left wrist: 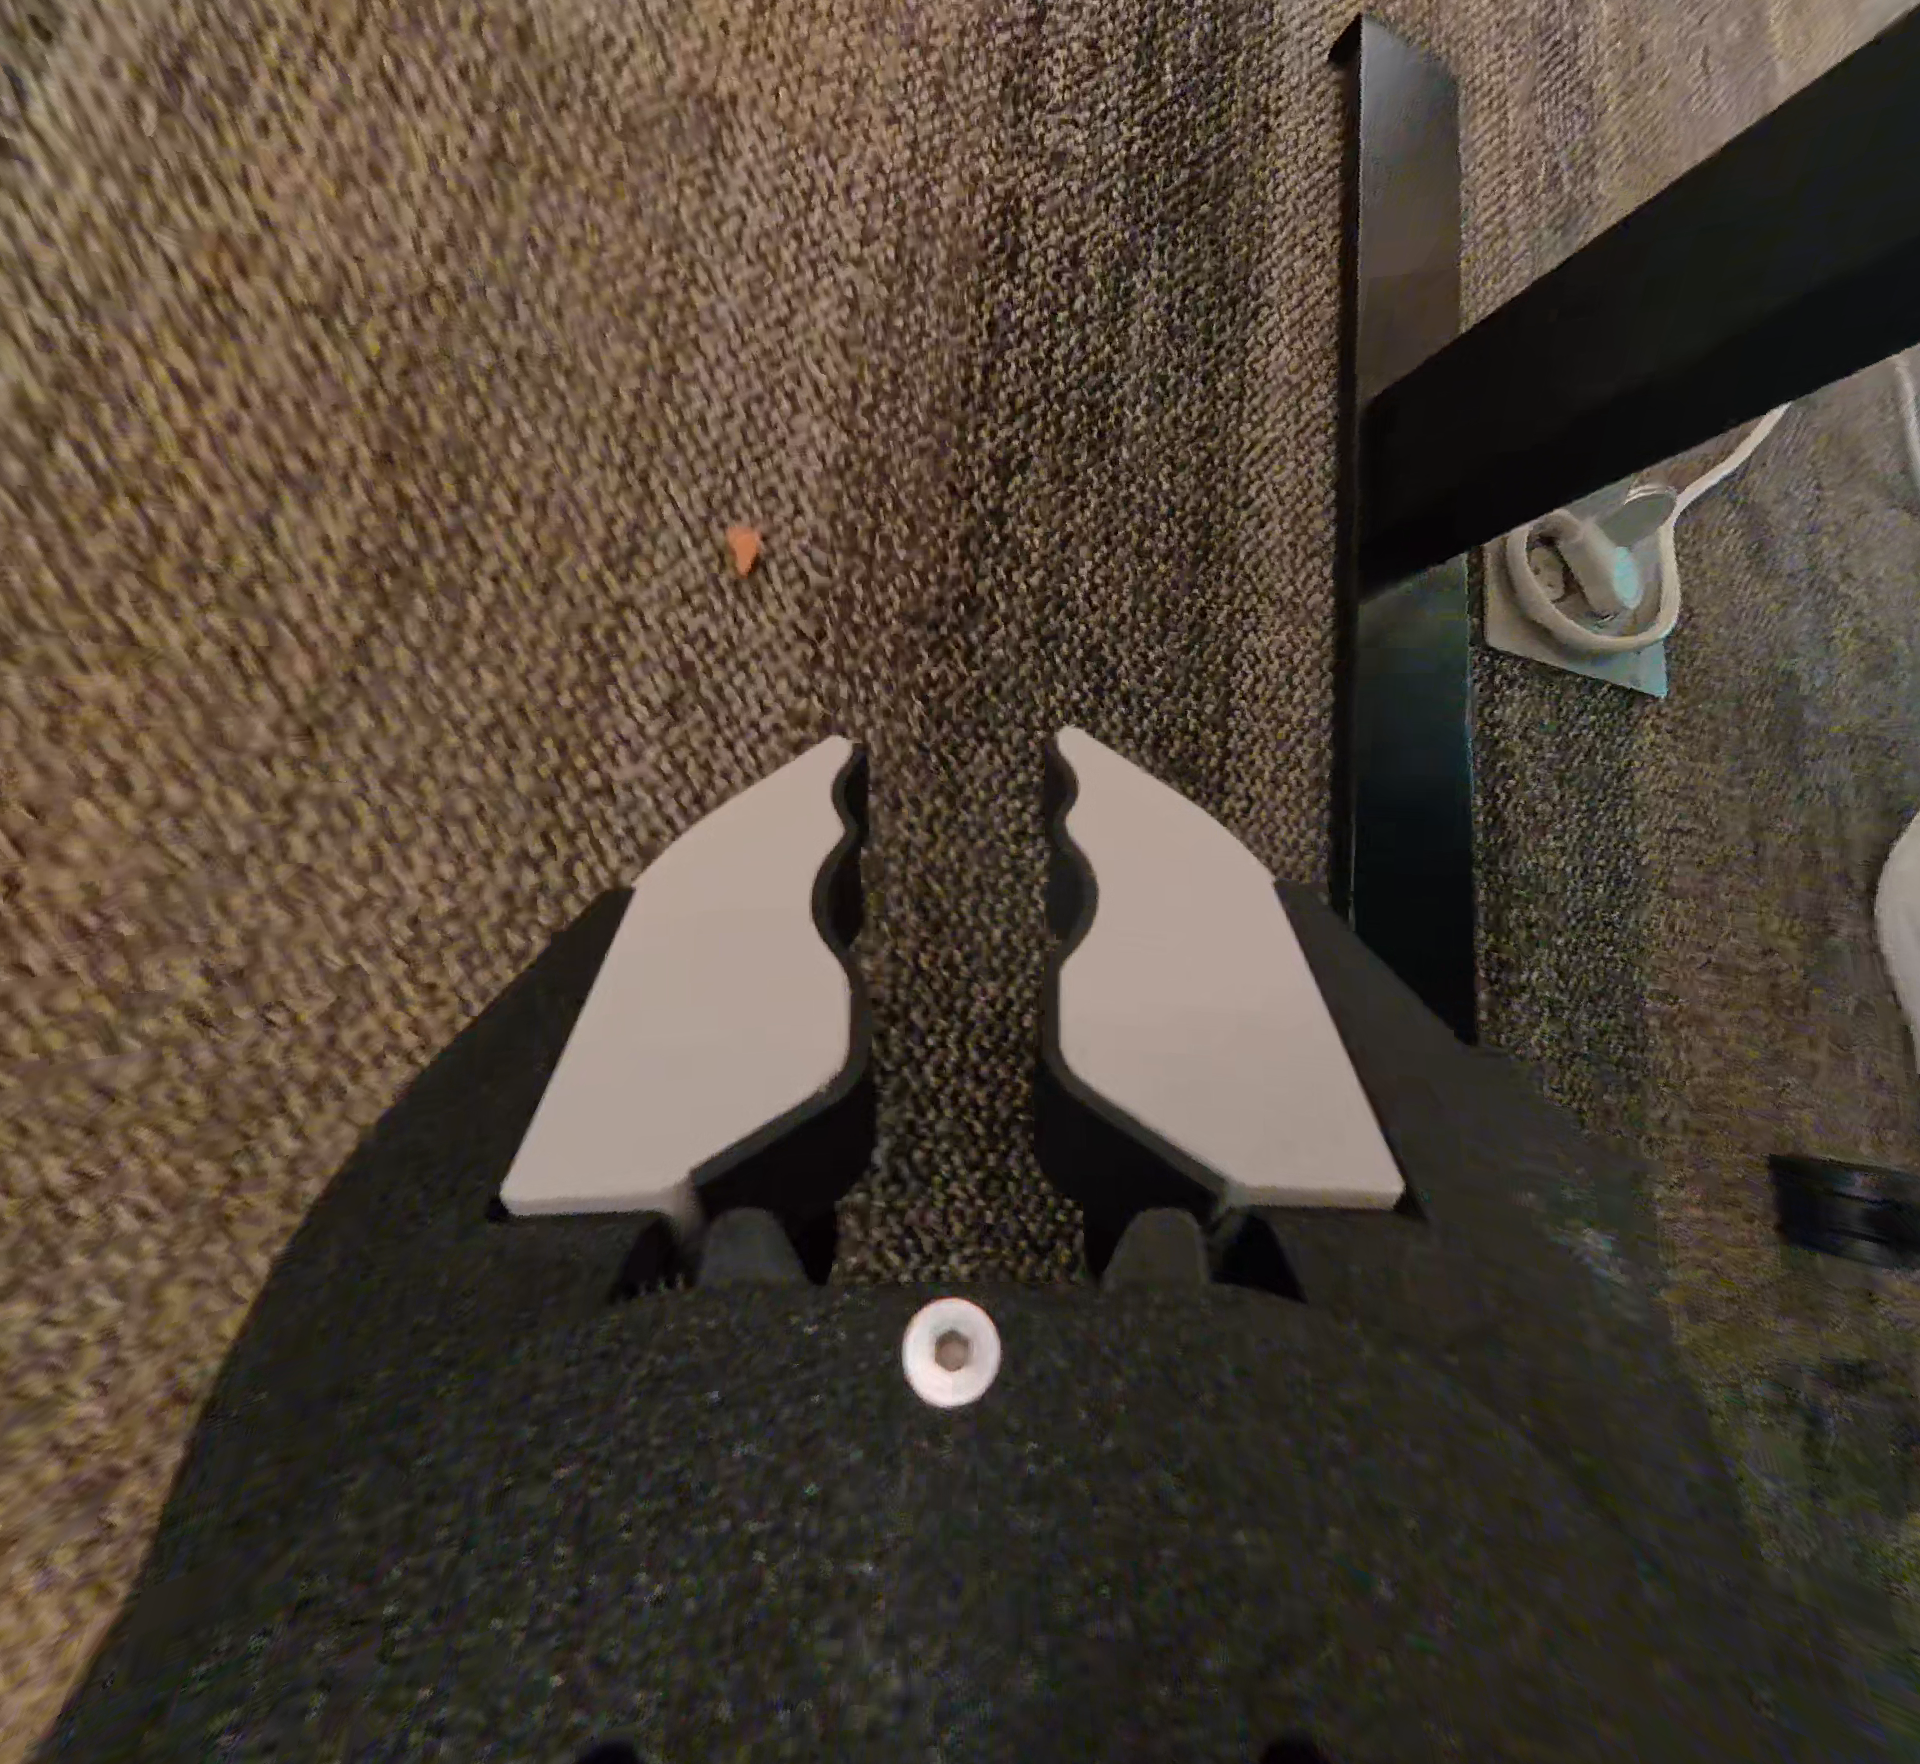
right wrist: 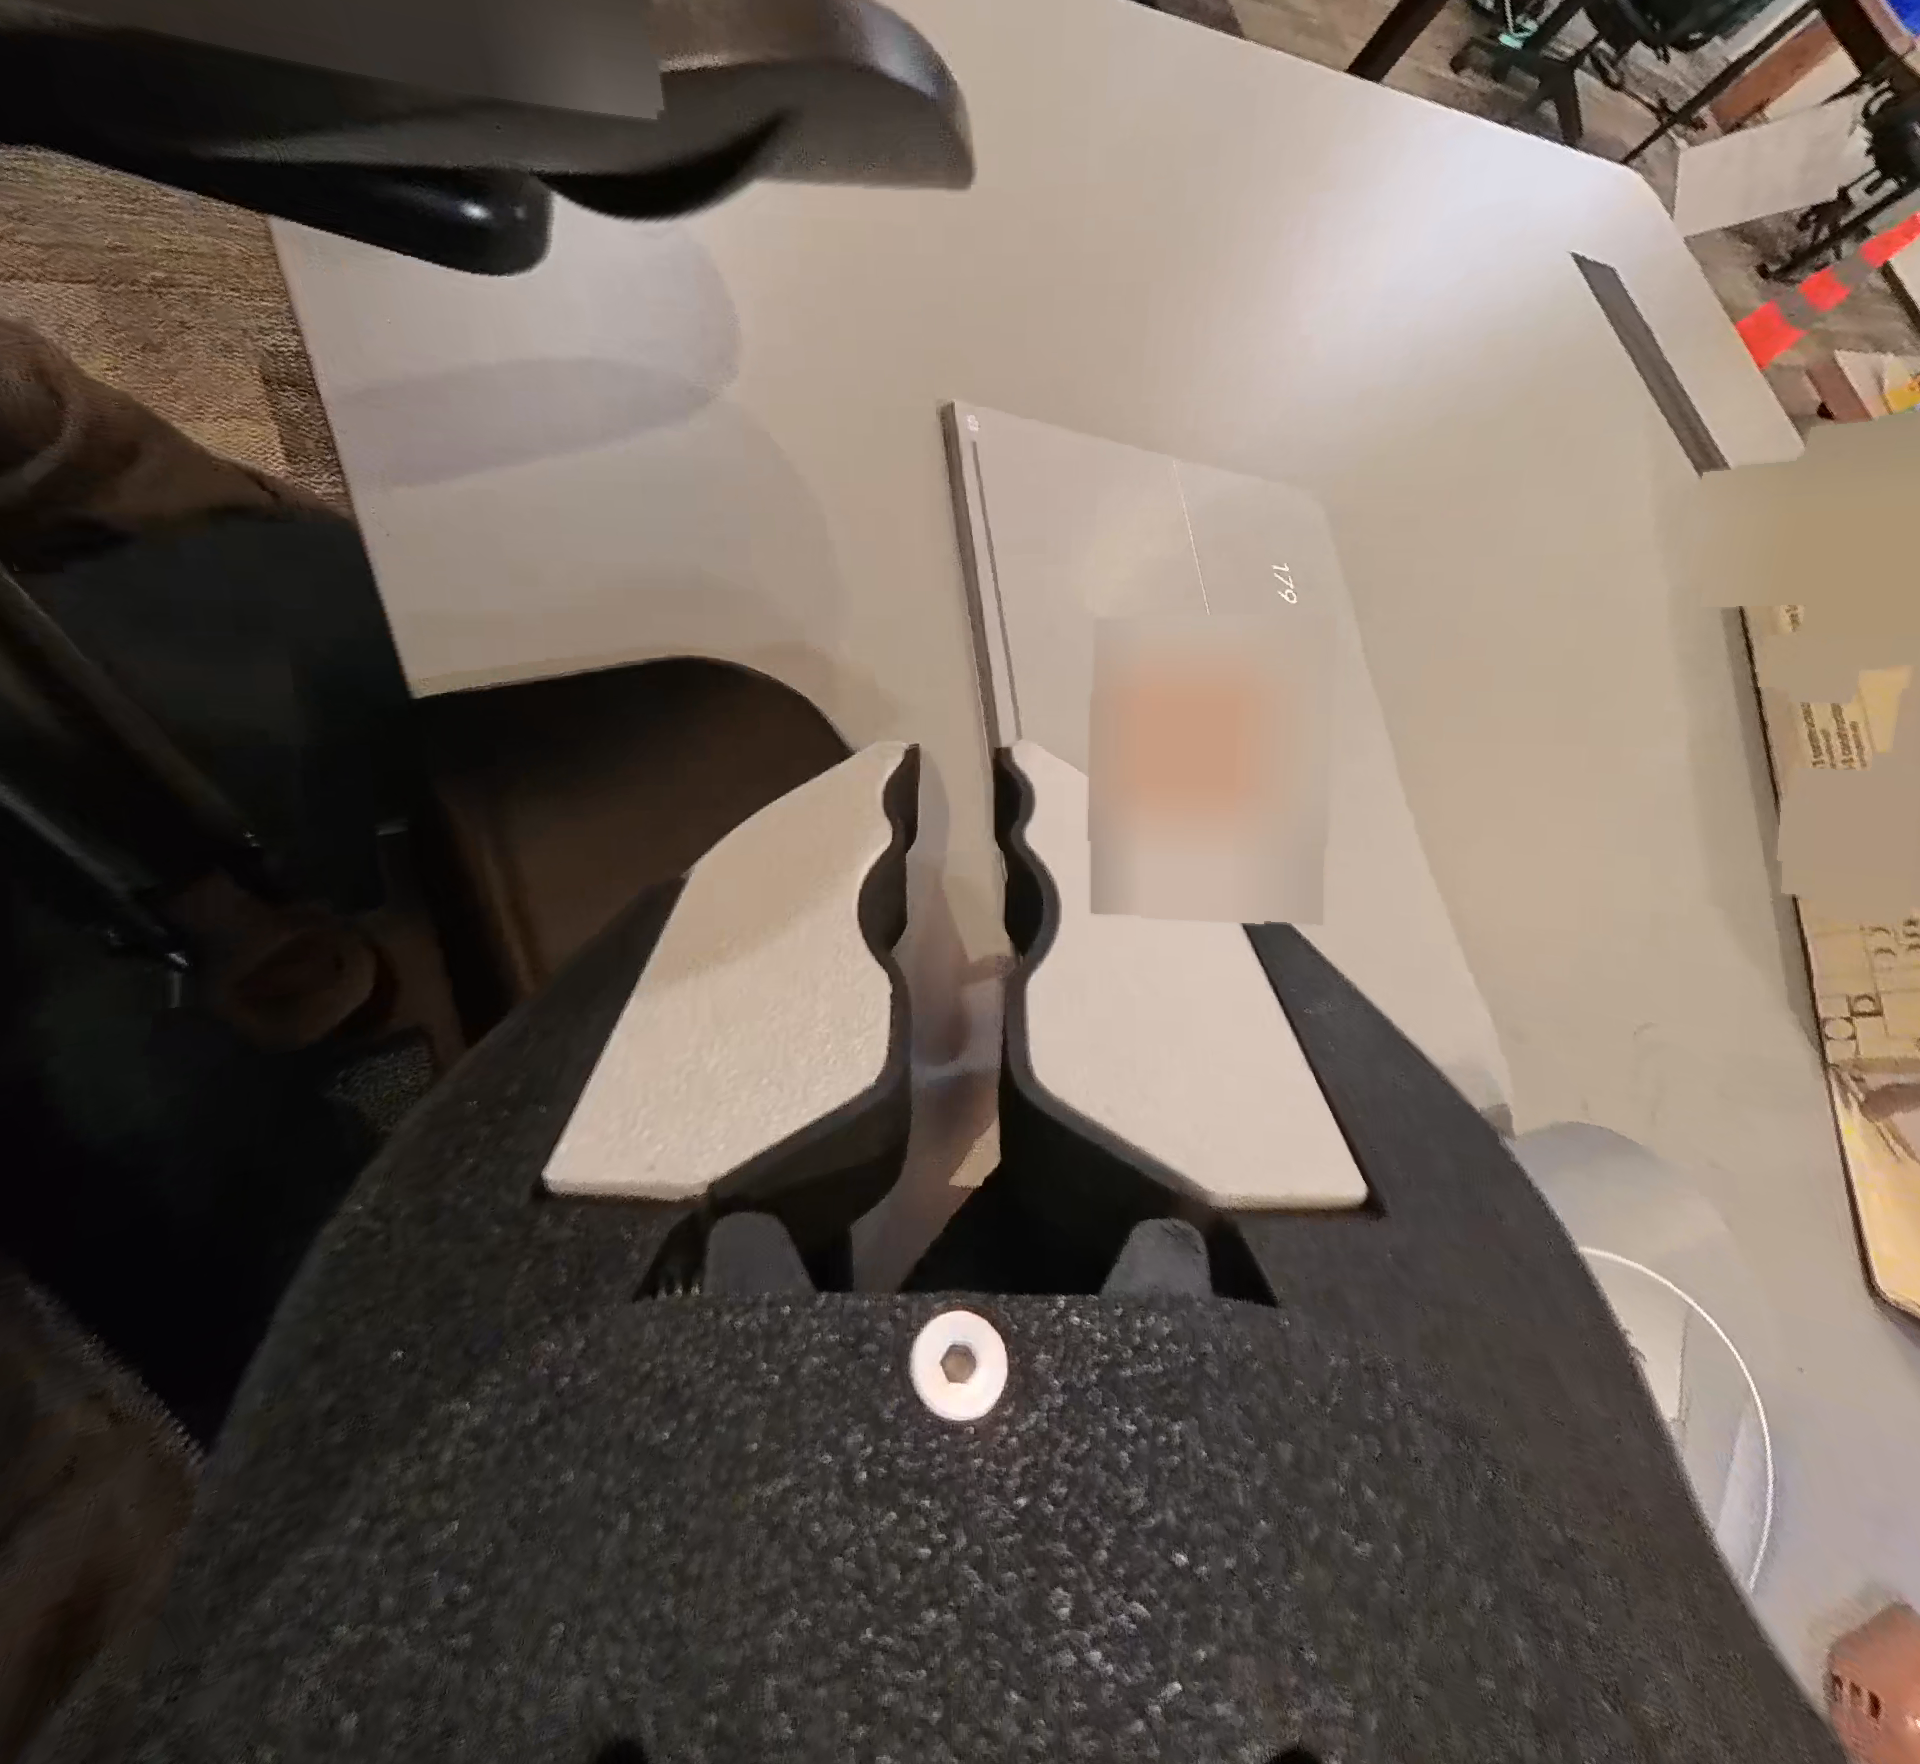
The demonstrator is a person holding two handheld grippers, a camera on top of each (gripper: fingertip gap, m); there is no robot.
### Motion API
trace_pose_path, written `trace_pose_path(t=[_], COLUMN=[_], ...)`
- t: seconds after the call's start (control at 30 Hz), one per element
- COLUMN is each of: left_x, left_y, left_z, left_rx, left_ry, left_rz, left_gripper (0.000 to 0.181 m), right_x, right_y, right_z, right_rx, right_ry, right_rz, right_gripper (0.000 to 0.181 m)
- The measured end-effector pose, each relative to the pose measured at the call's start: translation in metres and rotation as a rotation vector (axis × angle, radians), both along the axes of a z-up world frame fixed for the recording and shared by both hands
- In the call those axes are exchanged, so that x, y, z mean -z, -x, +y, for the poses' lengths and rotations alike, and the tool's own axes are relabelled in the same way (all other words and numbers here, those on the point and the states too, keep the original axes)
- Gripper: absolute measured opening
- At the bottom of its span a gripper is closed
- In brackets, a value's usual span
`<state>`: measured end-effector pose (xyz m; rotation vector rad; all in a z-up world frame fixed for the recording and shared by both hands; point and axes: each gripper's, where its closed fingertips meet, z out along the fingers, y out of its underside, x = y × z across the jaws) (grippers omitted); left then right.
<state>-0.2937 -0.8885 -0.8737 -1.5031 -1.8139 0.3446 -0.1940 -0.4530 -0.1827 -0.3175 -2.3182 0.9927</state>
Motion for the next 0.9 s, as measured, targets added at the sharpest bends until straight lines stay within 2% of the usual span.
trace_pose_path(t=[0.13,0.23,0.4,0.53,0.7,0.9], left_x=[-0.002,0.014,0.062,0.102,0.126,0.161], left_y=[0.014,0.026,0.046,0.057,0.089,0.106], left_z=[-0.008,-0.018,-0.026,-0.031,-0.032,-0.035], left_rx=[0.15,0.193,0.132,0.015,-0.007,-0.001], left_ry=[0.1,0.145,0.141,0.158,0.207,0.288], left_rz=[-0.033,-0.038,-0.037,-0.027,0.022,-0.071], left_gripper=[0.032,0.034,0.034,0.033,0.035,0.031], right_x=[-0.001,-0.003,-0.004,-0.003,-0.001,-0.001], right_y=[0.007,0.012,0.023,0.033,0.042,0.049], right_z=[0.004,0.008,0.018,0.026,0.036,0.043], right_rx=[0.054,0.115,0.252,0.348,0.45,0.526], right_ry=[-0.009,-0.025,-0.07,-0.11,-0.105,-0.125], right_rz=[0.036,0.09,0.154,0.172,0.131,0.141], right_gripper=[0.014,0.014,0.011,0.004,0.002,0.0])
